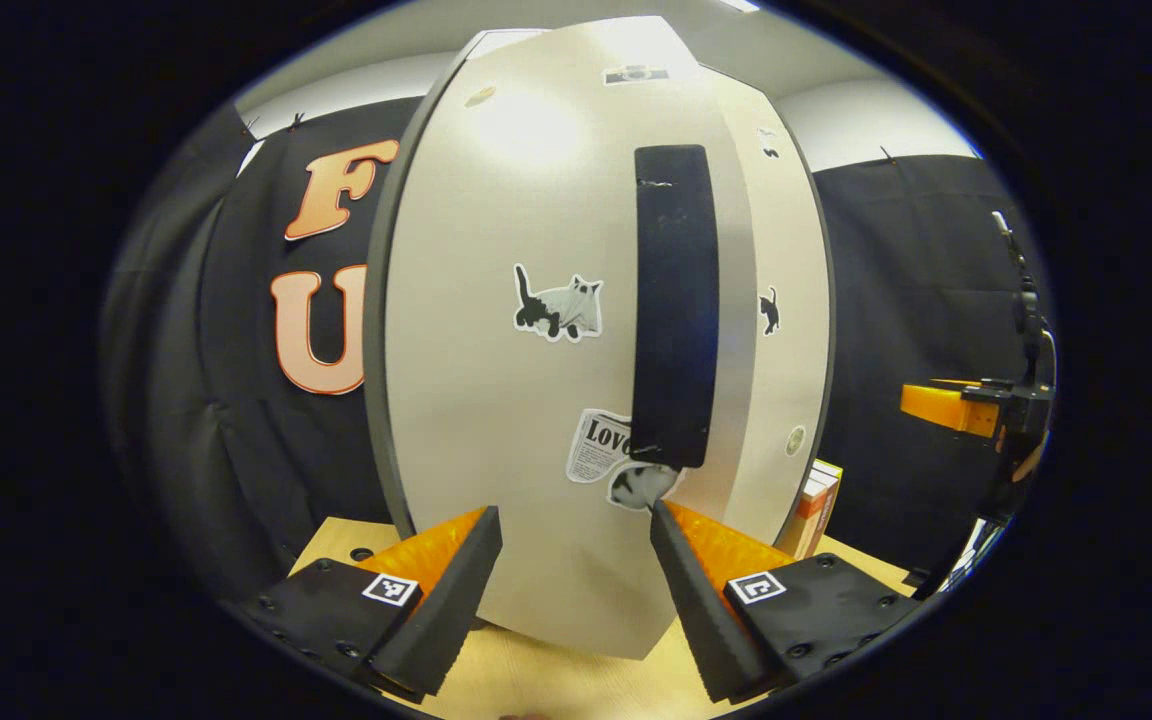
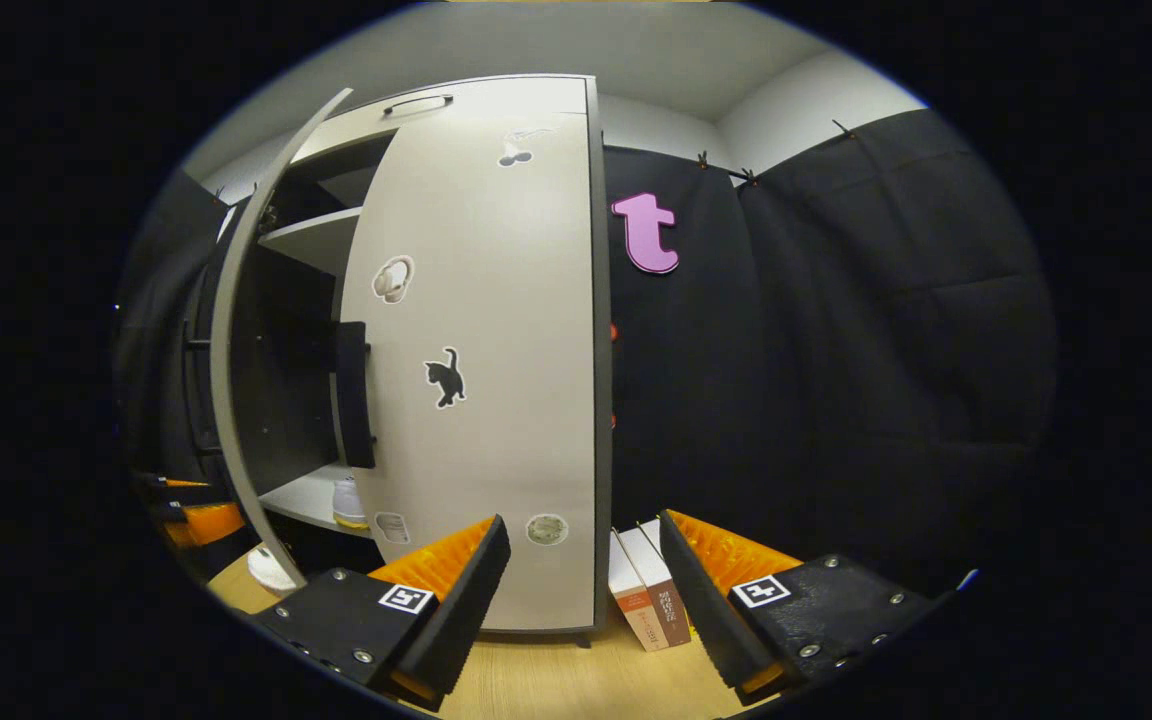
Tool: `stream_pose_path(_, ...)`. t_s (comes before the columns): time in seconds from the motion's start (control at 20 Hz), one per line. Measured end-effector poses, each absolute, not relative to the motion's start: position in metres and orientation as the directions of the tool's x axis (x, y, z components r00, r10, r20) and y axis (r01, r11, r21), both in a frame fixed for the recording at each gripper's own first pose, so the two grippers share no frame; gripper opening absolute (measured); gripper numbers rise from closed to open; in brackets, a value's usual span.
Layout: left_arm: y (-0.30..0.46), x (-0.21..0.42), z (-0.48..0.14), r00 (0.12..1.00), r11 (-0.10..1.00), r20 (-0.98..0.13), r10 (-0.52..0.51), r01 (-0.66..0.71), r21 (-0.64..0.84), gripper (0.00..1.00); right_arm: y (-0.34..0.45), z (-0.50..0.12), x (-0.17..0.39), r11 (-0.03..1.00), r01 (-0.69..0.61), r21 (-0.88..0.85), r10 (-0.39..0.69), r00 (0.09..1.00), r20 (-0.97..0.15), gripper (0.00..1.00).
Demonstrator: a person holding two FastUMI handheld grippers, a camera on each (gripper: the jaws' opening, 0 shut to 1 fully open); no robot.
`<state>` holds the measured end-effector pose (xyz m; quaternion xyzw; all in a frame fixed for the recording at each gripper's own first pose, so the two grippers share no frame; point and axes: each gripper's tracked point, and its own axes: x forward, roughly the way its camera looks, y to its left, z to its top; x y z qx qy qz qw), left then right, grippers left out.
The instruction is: Grab one shoe with the right hand and put it into the shoe cabinet, grab the other shoe with the left hand and put it into the shoe cabinet; then close the right door with the right hand and the left door with the left hand.
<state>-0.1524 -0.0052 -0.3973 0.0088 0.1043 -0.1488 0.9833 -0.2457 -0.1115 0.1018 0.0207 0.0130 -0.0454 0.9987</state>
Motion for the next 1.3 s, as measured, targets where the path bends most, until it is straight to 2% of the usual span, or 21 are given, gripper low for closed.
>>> stream_pose_path(0.05, -0.011, -0.146, -0.399, 0.936, 0.959, -0.217, -0.278, 0.284, 0.000, 0.99, -0.119, 0.100, -0.246, 0.994, 0.099, 0.046, -0.097, 0.995, -0.032, 0.93)
stream_pose_path(0.1, -0.017, -0.140, -0.401, 0.938, 0.961, -0.220, -0.266, 0.276, 0.014, 0.95, -0.127, 0.098, -0.248, 0.993, 0.105, 0.051, -0.103, 0.994, -0.034, 0.93)
stream_pose_path(0.65, -0.029, -0.113, -0.405, 0.967, 0.983, -0.209, -0.143, 0.164, 0.084, 0.94, -0.187, 0.090, -0.238, 0.987, 0.132, 0.093, -0.128, 0.991, -0.049, 0.93)
stream_pose_path(0.7, -0.029, -0.111, -0.404, 0.968, 0.983, -0.208, -0.138, 0.160, 0.091, 0.95, -0.189, 0.091, -0.235, 0.987, 0.131, 0.090, -0.127, 0.991, -0.049, 0.98)
stream_pose_path(0.75, -0.030, -0.110, -0.405, 0.968, 0.983, -0.210, -0.134, 0.157, 0.097, 0.95, -0.192, 0.092, -0.234, 0.988, 0.129, 0.086, -0.125, 0.991, -0.050, 0.98)
stream_pose_path(0.85, -0.030, -0.113, -0.403, 0.967, 0.985, -0.224, -0.121, 0.146, 0.097, 0.95, -0.195, 0.097, -0.229, 0.989, 0.123, 0.082, -0.119, 0.992, -0.051, 0.98)
stream_pose_path(0.9, -0.031, -0.113, -0.403, 0.966, 0.986, -0.230, -0.117, 0.141, 0.090, 0.95, -0.196, 0.101, -0.226, 0.990, 0.117, 0.080, -0.114, 0.992, -0.050, 0.93)
stream_pose_path(1.05, -0.030, -0.118, -0.403, 0.961, 0.986, -0.244, -0.130, 0.151, 0.073, 0.95, -0.197, 0.117, -0.217, 0.993, 0.098, 0.067, -0.096, 0.995, -0.035, 0.93)
stream_pose_path(1.3, -0.005, -0.147, -0.368, 0.975, 0.989, -0.199, -0.103, 0.122, 0.087, 0.95, -0.193, 0.152, -0.207, 0.998, 0.067, 0.014, -0.067, 0.998, 0.007, 0.93)
